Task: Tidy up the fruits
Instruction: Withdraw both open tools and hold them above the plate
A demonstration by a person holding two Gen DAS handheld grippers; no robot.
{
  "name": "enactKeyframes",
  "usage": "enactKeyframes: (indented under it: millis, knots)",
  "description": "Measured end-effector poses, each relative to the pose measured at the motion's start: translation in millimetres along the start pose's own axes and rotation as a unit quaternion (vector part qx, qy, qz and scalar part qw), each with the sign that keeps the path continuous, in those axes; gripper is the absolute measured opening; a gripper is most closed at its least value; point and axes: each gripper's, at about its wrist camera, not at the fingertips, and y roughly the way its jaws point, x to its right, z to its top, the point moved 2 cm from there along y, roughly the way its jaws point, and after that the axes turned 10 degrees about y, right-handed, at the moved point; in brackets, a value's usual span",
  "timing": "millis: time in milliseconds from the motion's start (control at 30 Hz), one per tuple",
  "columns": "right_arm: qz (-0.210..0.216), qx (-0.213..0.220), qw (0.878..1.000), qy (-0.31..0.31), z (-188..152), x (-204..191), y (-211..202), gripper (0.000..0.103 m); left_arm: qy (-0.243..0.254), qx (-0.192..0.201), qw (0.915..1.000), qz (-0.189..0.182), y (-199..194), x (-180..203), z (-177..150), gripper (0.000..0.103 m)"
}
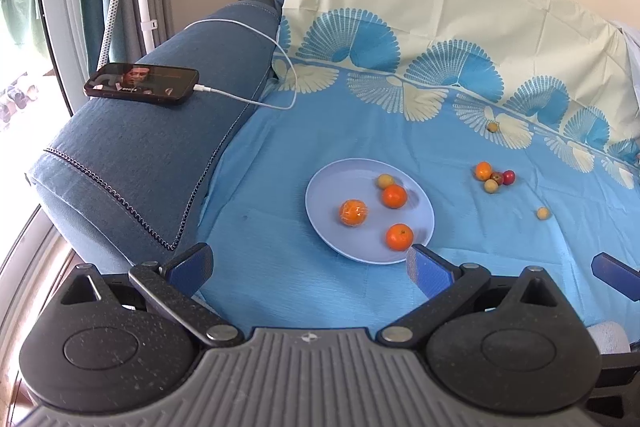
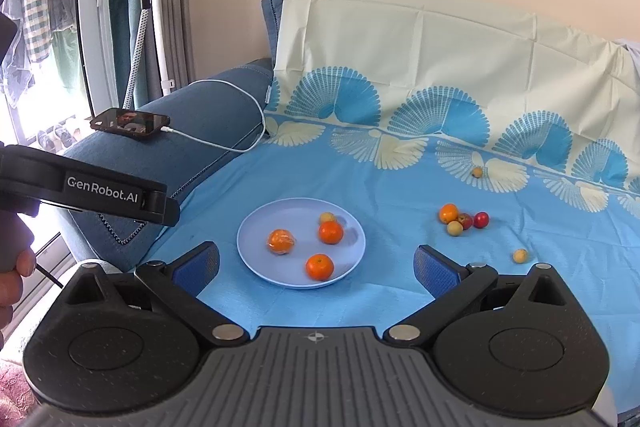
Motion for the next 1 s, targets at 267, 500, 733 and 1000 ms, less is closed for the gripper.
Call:
enactKeyframes:
  millis: [267, 500, 733, 1000]
  knots:
    - [-0.001, -0.009, 1.0, 0.007, -1, 1, 6, 0.102, 0.004, -0.004, 1.0, -0.002, 4, 1, 1, 0.103]
    - [-0.002, -0.015, 1.0, 0.01, -2, 0, 11, 0.102, 0.006, -0.009, 0.9999, 0.0, 8, 0, 1, 0.103]
    - [-0.004, -0.022, 1.0, 0.014, -3, 0, 17, 0.102, 0.006, -0.018, 0.9998, 0.0, 16, 1, 2, 0.103]
    - [-0.012, -0.027, 0.999, 0.024, -3, 5, 27, 0.102, 0.004, -0.029, 0.9996, 0.003, 27, 1, 5, 0.103]
